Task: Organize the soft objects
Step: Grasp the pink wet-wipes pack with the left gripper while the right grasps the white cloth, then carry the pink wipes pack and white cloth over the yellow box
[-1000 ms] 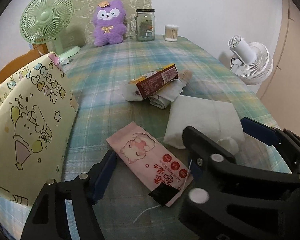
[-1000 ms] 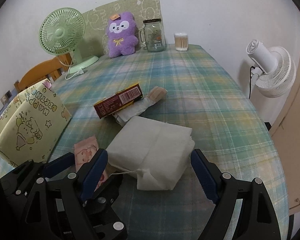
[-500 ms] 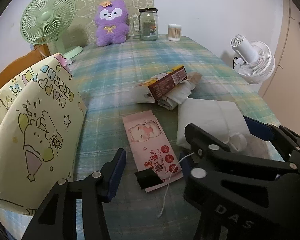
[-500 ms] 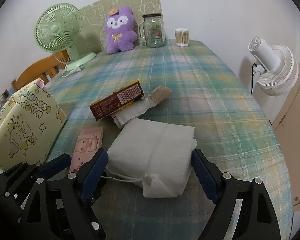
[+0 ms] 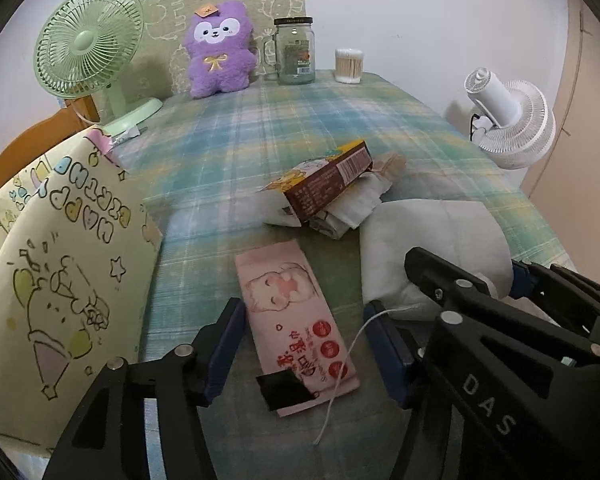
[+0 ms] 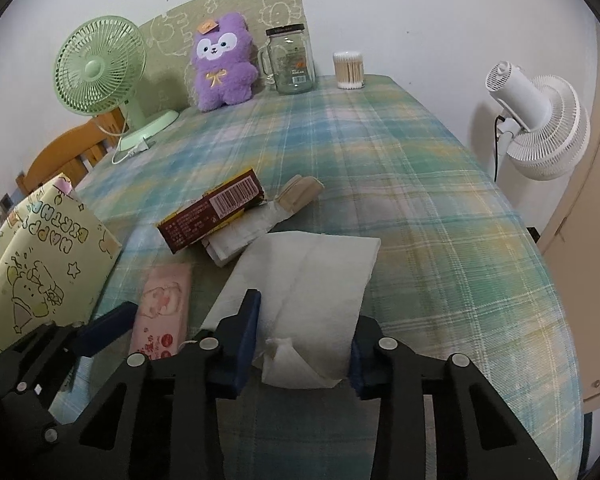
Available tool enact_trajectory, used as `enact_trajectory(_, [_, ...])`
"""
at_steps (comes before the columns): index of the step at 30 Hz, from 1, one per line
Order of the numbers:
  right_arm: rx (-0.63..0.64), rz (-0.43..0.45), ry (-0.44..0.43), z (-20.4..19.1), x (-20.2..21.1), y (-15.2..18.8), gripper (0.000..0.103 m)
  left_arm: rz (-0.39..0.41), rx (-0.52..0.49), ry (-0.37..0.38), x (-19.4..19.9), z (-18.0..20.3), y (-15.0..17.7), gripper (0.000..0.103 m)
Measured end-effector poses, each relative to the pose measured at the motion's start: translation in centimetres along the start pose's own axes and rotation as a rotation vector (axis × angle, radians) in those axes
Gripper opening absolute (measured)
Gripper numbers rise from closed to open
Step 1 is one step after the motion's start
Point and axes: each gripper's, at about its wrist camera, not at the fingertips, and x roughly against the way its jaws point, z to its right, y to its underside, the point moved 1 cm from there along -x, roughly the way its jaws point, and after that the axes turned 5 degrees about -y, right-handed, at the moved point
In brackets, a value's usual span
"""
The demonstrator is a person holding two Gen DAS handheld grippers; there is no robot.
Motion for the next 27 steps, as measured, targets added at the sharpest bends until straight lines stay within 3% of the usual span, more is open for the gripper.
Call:
enact_trajectory(2, [-0.008,0.006,-0.006,0.1,0.3,0.0,0.037,-0.004,0.001,0.022,0.0,0.2,-0.1,0.046])
enact_trajectory(4, [-0.005,0.012,0.003,0.0,0.5,0.1,0.034,-0.002,-0.004,0.019,0.1,0.5,-0.1,0.041])
enact_trajectory(11, [0.003,0.034,0.023,-0.3,1.6,0.5,0.028,-0.001,-0.002,0.004,0.6,0.7,0.3,0.04])
enact_trajectory(27, [0.028,0.13,0.027,-1.9,6.5,0.3,0.027,0.094,0.01,-0.003,5.0,0.5,0.4,0.039])
